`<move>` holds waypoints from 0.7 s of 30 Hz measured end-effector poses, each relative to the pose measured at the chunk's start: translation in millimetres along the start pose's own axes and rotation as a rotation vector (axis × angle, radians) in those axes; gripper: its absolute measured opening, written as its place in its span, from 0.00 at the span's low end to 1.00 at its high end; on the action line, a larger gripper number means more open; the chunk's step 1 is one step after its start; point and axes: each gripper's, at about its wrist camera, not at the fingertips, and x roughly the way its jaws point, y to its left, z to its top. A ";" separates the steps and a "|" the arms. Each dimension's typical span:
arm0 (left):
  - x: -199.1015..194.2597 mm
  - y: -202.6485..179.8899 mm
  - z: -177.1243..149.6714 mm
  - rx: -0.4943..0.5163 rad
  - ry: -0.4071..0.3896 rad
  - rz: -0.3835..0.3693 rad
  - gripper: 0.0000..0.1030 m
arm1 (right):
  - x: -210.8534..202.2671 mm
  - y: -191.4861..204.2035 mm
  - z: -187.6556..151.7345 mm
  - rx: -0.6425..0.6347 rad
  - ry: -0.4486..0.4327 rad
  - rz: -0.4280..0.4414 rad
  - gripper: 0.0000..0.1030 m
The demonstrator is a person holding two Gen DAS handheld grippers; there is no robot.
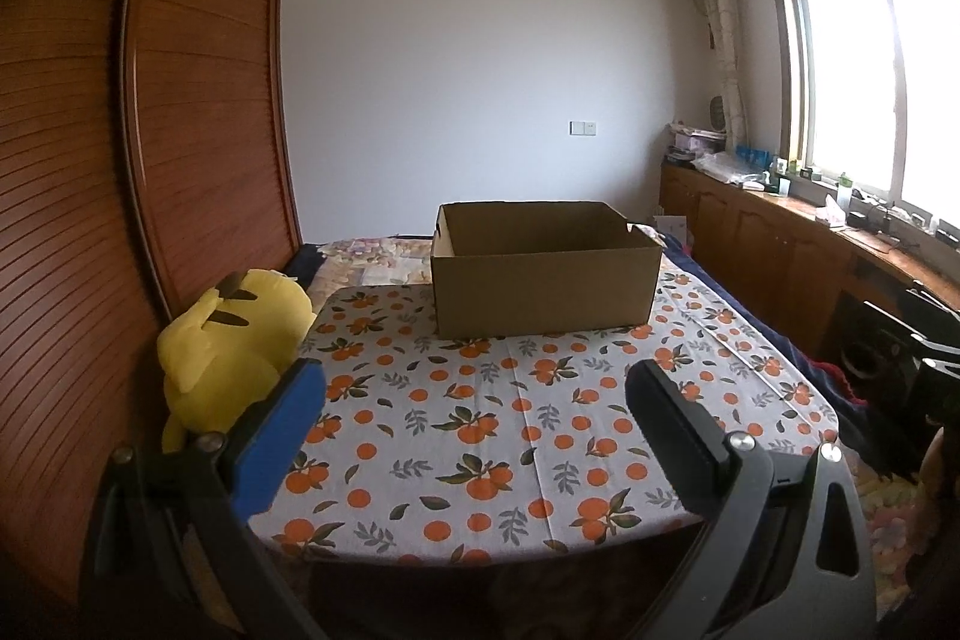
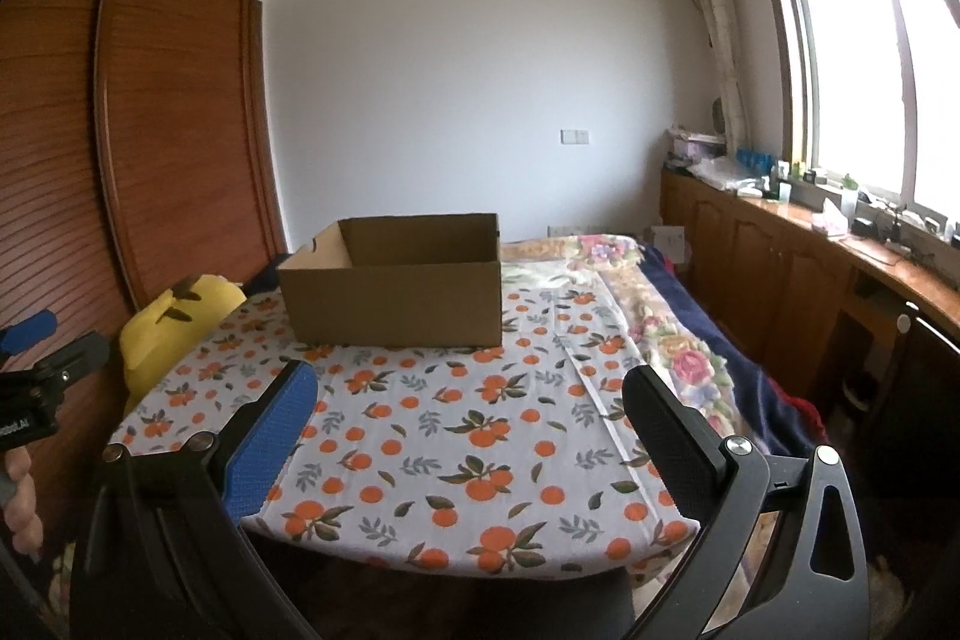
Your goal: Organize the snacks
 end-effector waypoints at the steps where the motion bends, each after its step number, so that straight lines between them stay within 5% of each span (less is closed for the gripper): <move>1: 0.4 0.2 -0.4 0.001 0.001 0.001 0.98 | 0.1 -0.2 -0.7 0.001 0.001 0.000 1.00; 21: 0.5 0.7 -0.9 0.015 -0.006 0.016 0.98 | 1.0 -1.7 -4.0 0.006 0.009 -0.002 1.00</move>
